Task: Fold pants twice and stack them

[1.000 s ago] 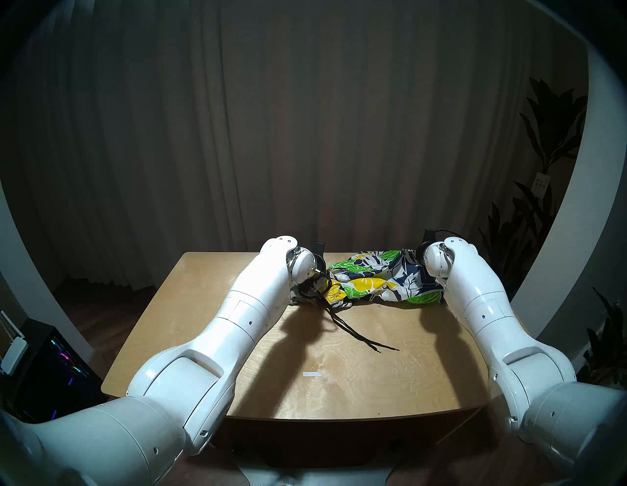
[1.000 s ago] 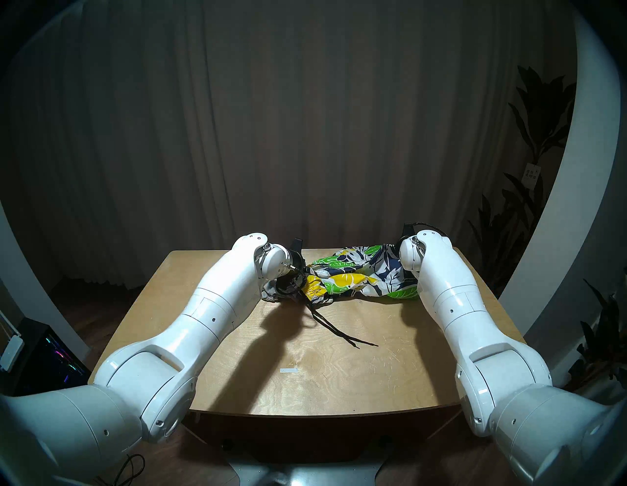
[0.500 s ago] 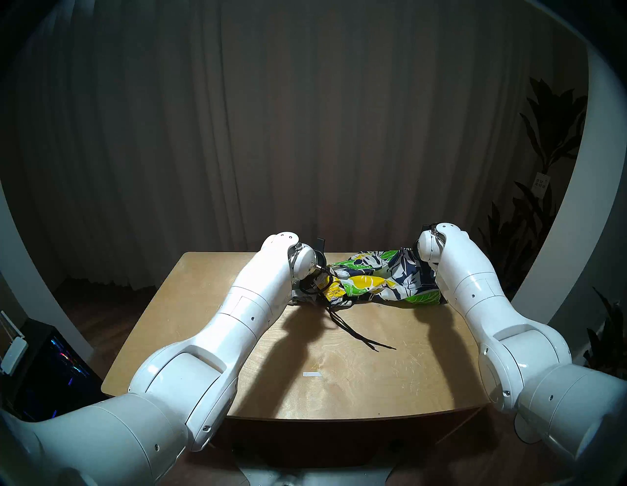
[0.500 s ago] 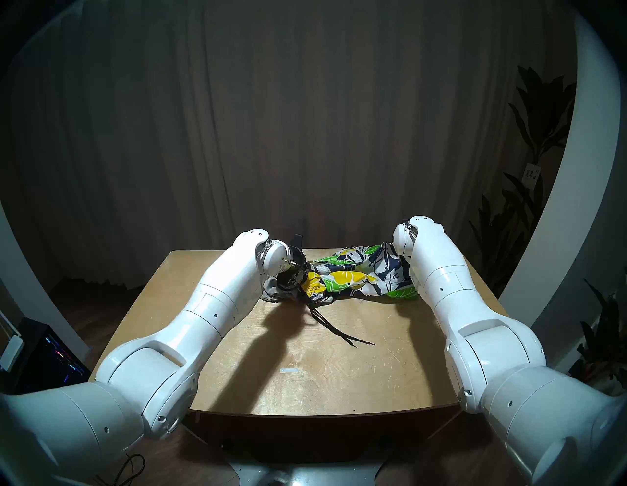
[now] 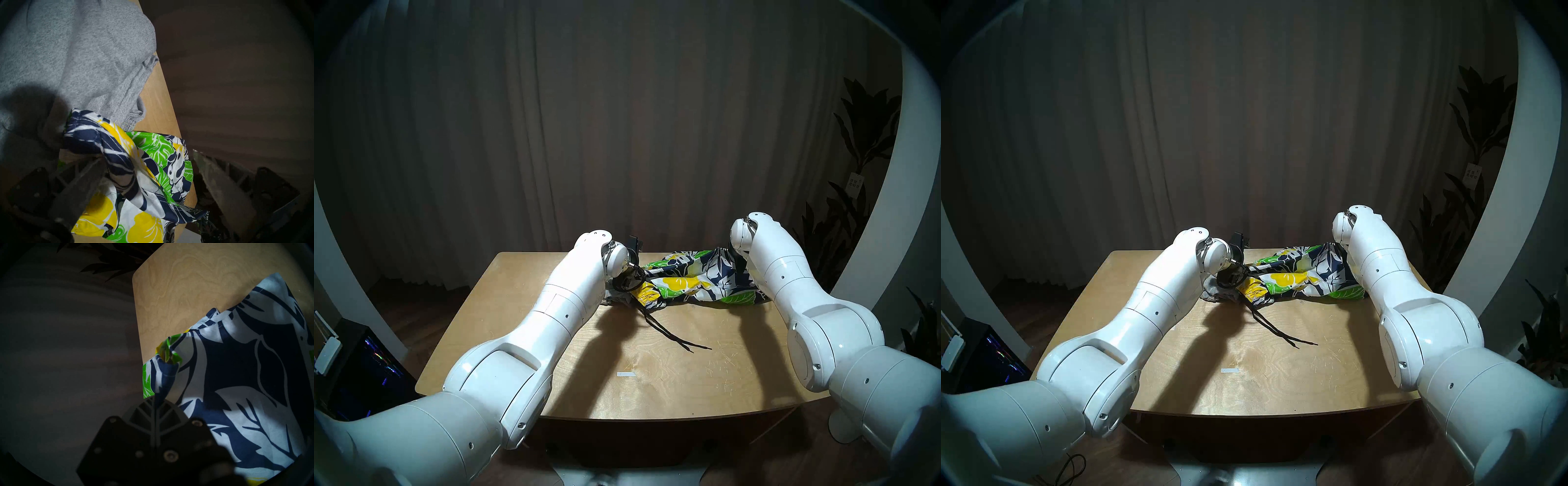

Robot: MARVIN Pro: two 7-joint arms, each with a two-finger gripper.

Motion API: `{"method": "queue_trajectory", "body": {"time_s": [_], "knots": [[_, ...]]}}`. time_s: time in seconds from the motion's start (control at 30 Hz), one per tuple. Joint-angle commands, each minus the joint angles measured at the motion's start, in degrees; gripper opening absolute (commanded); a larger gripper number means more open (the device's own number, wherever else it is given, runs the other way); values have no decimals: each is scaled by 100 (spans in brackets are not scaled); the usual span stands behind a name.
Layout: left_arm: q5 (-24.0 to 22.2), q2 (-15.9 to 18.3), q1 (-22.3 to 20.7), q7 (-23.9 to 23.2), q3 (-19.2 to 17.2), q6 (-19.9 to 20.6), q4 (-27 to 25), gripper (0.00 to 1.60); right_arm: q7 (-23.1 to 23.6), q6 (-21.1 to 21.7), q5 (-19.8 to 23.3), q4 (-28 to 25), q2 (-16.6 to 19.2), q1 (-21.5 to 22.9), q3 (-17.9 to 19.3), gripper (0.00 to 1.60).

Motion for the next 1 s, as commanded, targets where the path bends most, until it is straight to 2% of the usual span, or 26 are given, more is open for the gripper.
{"method": "queue_trajectory", "body": {"time_s": [0.0, 0.1, 0.13, 0.17, 0.2, 0.23, 0.27, 0.33, 0.37, 0.4, 0.47, 0.5, 0.97], "knots": [[14, -55, -259, -71, -28, 11, -68, 160, -90, -159, 0, 120, -155, 549, 33, 4], [29, -73, -272, -75, -31, 6, -64, 160, -151, -213, -1, 231, -195, 650, 54, 0], [34, -81, -275, -77, -31, 4, -62, 160, -175, -237, -3, 276, -211, 689, 62, 10], [44, -97, -283, -79, -31, 0, -51, 160, -220, -278, -2, 361, -239, 763, 79, 48], [44, -97, -283, -79, -31, 0, -51, 160, -220, -278, -2, 361, -239, 763, 79, 48], [48, -103, -286, -80, -31, -2, -48, 160, -238, -296, -3, 397, -251, 793, 86, 65], [57, -116, -293, -82, -31, -5, -41, 160, -273, -332, -1, 466, -273, 853, 102, 120], [62, -122, -296, -83, -32, -7, -38, 160, -290, -350, -2, 502, -284, 883, 111, 117], [68, -128, -300, -84, -32, -10, -34, 160, -312, -371, -3, 546, -297, 920, 119, 133], [73, -134, -304, -85, -32, -12, -29, 160, -326, -386, -4, 577, -306, 946, 127, 137], [84, -146, -316, -89, -32, -15, -17, 160, -361, -424, -4, 656, -329, 1011, 144, 155], [89, -151, -320, -90, -33, -17, -14, 160, -374, -439, -3, 685, -339, 1035, 153, 160], [176, -213, -398, -123, -38, -32, 37, 160, -454, -643, -1, 1065, -514, 1368, 264, 160]]}}
